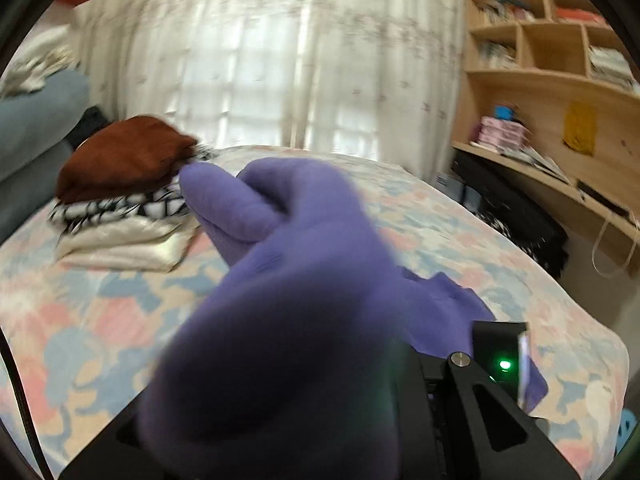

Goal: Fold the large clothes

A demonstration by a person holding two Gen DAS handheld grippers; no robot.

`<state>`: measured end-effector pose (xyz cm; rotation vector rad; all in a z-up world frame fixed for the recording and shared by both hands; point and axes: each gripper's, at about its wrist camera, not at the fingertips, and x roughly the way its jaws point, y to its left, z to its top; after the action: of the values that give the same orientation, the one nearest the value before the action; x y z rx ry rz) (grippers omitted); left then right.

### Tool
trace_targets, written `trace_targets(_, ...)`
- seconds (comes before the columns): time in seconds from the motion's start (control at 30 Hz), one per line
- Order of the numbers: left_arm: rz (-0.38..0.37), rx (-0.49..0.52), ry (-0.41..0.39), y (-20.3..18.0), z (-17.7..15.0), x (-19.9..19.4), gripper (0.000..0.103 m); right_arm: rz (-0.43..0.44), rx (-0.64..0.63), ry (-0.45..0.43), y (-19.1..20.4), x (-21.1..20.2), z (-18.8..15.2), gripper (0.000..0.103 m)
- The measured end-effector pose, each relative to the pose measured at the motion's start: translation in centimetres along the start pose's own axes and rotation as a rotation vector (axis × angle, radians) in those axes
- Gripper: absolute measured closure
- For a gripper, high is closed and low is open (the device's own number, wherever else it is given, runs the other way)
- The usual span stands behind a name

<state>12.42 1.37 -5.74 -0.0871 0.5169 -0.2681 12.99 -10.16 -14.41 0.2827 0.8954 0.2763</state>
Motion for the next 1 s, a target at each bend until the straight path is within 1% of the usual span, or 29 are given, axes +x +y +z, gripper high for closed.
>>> trace_targets(0.1,-0.017,0.065,-0.003,-2.8,1.0,0.1,0.087,0.106,0.099,0.030,-1.9,-0.5,0.2,0.098)
trace_targets(0.17,-0.032,0.114,-0.008,-5.1,1.7,0.3,0.087,0.154,0.147,0.046,-3.1,-1.4,0.3,0.098)
trace_targets(0.23,-0.044,0.159,-0.003,-7.3,2.0,0.2,0.087,0.180,0.173,0.032,-4.3,-3.6,0.1,0.098)
trace_targets(0.27,-0.047,0.181,0.001,-8.7,2.1,0.3,0.087,0.175,0.181,0.022,-4.9,-4.7,0.0,0.098)
trace_targets(0.33,-0.060,0.200,0.019,-10.9,2.3,0.5,0.087,0.122,0.195,-0.023,-6.5,-7.3,-0.4,0.098)
trace_targets(0.4,-0.075,0.222,0.044,-13.5,2.1,1.5,0.087,0.044,0.220,-0.088,-8.7,-10.3,-0.9,0.098)
trace_targets(0.47,-0.092,0.242,0.064,-15.9,1.5,1.8,0.087,-0.055,0.266,-0.153,-11.4,-13.2,-1.4,0.098)
trace_targets(0.6,-0.133,0.298,0.129,-20.5,-0.1,4.1,0.087,-0.184,0.367,-0.262,-16.4,-17.9,-2.5,0.098)
trace_targets(0.67,-0.141,0.350,0.172,-23.0,-1.9,5.6,0.087,-0.231,0.406,-0.305,-18.5,-19.8,-3.1,0.098)
trace_targets(0.7,-0.138,0.371,0.195,-23.9,-2.7,6.5,0.087,-0.244,0.423,-0.318,-19.2,-20.3,-3.3,0.098)
trace_targets(0.73,-0.123,0.405,0.230,-25.0,-4.4,7.6,0.087,-0.255,0.444,-0.329,-20.2,-20.9,-3.6,0.098)
trace_targets(0.77,-0.109,0.430,0.251,-25.7,-5.3,8.6,0.087,-0.258,0.456,-0.333,-20.8,-21.1,-3.8,0.098)
trace_targets(0.83,-0.080,0.472,0.289,-26.3,-7.7,10.0,0.087,-0.266,0.478,-0.330,-21.9,-21.2,-4.2,0.098)
trace_targets(0.87,-0.064,0.504,0.293,-26.9,-8.6,10.5,0.087,-0.262,0.488,-0.325,-22.1,-21.0,-4.3,0.098)
trace_targets(0.93,-0.034,0.566,0.264,-27.9,-9.4,10.1,0.087,-0.248,0.503,-0.309,-22.6,-20.6,-4.7,0.098)
trace_targets(1.0,-0.033,0.573,0.260,-28.1,-9.3,9.8,0.087,-0.239,0.502,-0.294,-22.9,-20.4,-4.9,0.098)
